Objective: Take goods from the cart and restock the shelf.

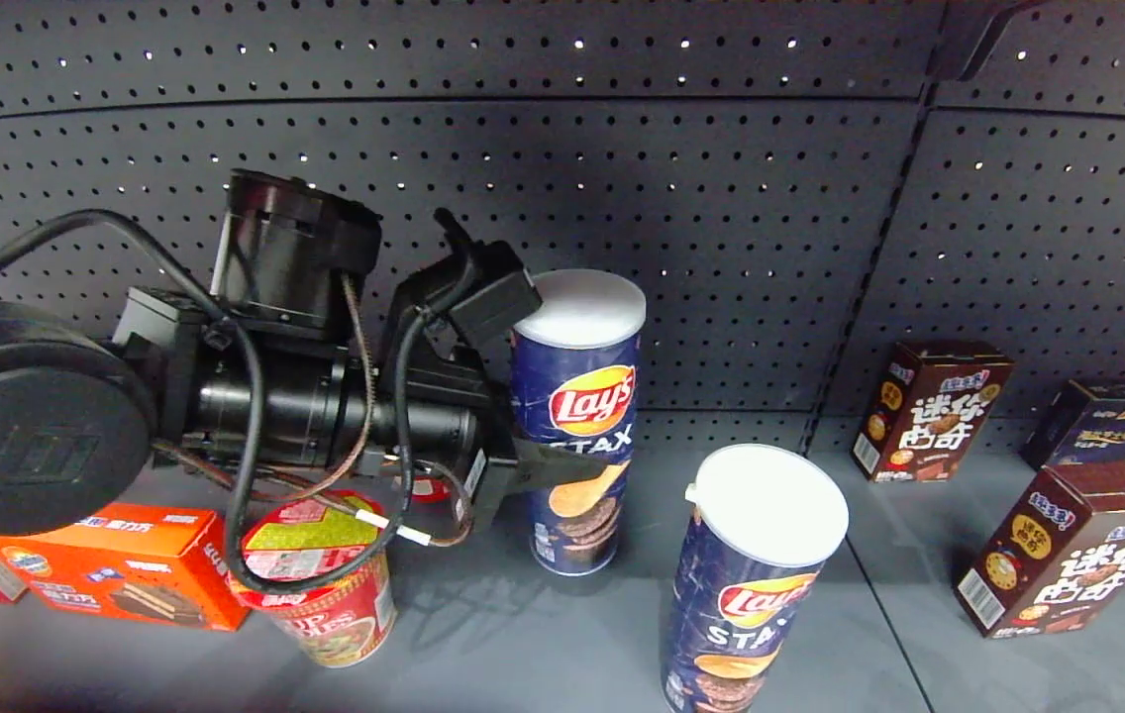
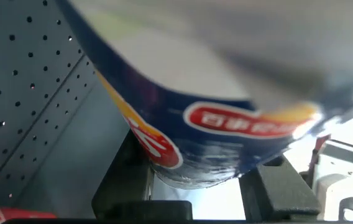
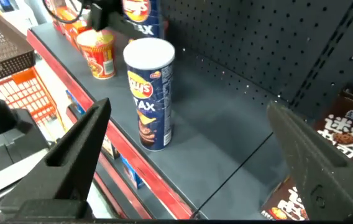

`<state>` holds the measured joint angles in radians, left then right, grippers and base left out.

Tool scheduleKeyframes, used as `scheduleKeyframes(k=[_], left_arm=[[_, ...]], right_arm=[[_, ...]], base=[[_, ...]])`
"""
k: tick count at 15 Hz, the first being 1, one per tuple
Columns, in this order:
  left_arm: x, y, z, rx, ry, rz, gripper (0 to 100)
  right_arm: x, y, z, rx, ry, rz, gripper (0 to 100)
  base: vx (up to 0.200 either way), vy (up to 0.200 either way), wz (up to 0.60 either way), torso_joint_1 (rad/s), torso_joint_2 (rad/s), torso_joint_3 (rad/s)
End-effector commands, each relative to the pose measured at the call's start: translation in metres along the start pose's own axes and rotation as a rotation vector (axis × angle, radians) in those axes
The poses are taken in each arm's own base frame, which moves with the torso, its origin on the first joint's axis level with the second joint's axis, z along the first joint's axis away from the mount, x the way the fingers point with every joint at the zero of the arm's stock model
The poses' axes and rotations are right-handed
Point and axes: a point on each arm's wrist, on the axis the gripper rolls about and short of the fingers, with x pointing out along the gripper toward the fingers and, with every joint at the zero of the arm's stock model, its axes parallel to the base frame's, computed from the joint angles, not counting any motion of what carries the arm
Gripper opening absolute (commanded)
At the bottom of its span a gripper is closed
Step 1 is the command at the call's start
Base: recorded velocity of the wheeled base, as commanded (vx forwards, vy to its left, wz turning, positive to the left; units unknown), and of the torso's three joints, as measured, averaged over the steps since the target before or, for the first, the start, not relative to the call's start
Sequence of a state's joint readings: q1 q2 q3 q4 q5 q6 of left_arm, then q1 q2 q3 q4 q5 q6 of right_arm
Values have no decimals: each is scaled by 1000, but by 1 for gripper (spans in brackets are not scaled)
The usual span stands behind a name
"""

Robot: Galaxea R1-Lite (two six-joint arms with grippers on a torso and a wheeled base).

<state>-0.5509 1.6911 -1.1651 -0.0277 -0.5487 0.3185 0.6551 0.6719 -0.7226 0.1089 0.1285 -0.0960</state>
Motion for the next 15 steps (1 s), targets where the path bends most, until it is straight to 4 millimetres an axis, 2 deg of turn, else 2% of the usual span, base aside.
scheduleKeyframes(k=[1,4,9,13,15], left_arm=[[16,12,-5,-9,18,20,0],[24,23,-8,-9,9,29,0],[61,53,-13,42,-45,-32,0],[80,58,-8,77,-52,-44,0],[82,60,-4,67,-44,-42,0]], right_arm=[[9,-1,0,4,24,3,100],[14,-2,-1,6,41,6,100],[21,-2,-5,5,30,5,100],[21,-2,-5,4,27,4,100],[21,-2,-6,6,31,15,100]], base=[[0,0,0,0,0,0],[0,0,0,0,0,0],[0,0,0,0,0,0],[0,0,0,0,0,0],[0,0,0,0,0,0]])
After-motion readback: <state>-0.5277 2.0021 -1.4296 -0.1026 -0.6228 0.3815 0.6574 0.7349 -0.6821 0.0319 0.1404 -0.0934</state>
